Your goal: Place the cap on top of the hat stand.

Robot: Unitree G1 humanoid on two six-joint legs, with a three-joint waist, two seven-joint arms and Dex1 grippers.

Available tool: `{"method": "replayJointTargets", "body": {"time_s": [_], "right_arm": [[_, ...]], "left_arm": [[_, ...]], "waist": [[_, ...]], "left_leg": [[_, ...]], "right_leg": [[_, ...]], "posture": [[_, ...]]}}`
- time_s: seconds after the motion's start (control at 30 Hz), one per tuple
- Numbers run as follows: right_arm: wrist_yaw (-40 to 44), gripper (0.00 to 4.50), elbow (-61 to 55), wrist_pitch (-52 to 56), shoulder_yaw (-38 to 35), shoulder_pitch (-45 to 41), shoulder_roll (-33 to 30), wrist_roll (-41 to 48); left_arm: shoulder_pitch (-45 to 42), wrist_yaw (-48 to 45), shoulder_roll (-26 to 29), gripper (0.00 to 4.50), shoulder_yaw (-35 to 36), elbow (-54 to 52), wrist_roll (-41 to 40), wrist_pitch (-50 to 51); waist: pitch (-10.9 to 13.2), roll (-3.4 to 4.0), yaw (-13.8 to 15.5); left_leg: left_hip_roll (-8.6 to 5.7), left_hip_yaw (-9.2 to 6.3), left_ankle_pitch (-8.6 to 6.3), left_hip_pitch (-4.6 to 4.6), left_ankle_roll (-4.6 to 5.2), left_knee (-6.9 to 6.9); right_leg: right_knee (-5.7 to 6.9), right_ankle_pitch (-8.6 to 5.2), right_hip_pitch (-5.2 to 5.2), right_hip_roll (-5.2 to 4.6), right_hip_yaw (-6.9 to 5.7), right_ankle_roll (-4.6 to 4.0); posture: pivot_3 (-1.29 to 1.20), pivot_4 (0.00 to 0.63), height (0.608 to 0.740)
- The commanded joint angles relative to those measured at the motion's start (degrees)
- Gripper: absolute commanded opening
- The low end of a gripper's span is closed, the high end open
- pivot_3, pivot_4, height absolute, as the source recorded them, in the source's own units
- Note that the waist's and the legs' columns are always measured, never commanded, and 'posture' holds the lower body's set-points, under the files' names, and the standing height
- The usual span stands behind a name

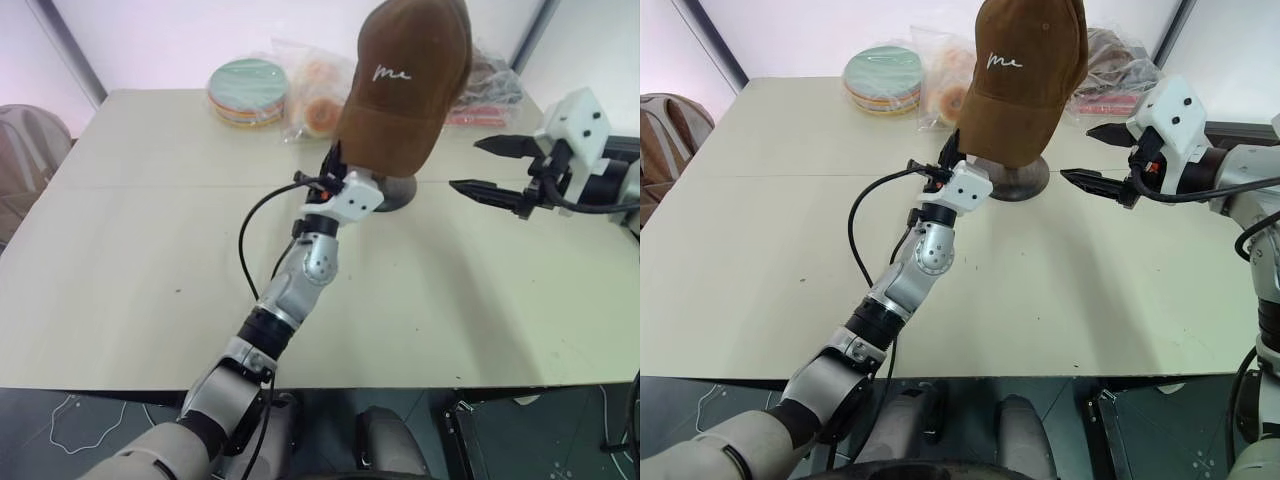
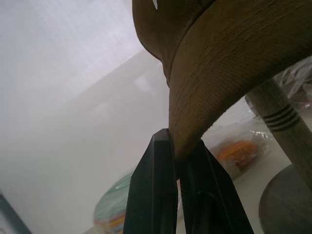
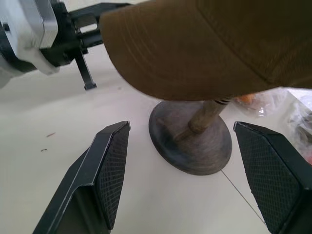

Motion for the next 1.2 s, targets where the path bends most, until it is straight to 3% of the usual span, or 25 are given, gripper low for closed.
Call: {"method": "replayJointTargets", "body": {"time_s": [0.03,0.47,1.2], "right_arm": [[0.3,3.51,-2.2,0.3,-2.5,-0.3,-1.9,0.9],[0.3,3.51,-3.5,2.2,-3.1,0.1,-3.8,1.8],[-0.1,3.51,-2.9,1.5,-1.8,-1.0,-3.3,1.4]], "left_arm": [[-0.6,2.3,-1.4,0.02,-2.1,2.1,1.3,-2.7],[-0.2,0.8,-2.3,0.02,-4.4,10.1,0.1,-6.7],[0.8,-1.0,-0.8,0.02,-4.8,9.0,0.5,-7.2]], "waist": [[0.0,0.0,0.0],[0.0,0.0,0.0],[0.0,0.0,0.0]], "left_leg": [[0.0,0.0,0.0,0.0,0.0,0.0],[0.0,0.0,0.0,0.0,0.0,0.0],[-0.01,0.0,-0.01,0.0,0.01,0.0]], "right_leg": [[0.0,0.0,0.01,0.0,0.0,0.0],[0.0,0.0,0.0,-0.01,0.0,0.01],[0.0,0.0,0.0,-0.02,-0.01,0.01]], "posture": [[0.0,0.15,0.74],[0.0,0.15,0.74],[0.0,0.15,0.74]]}}
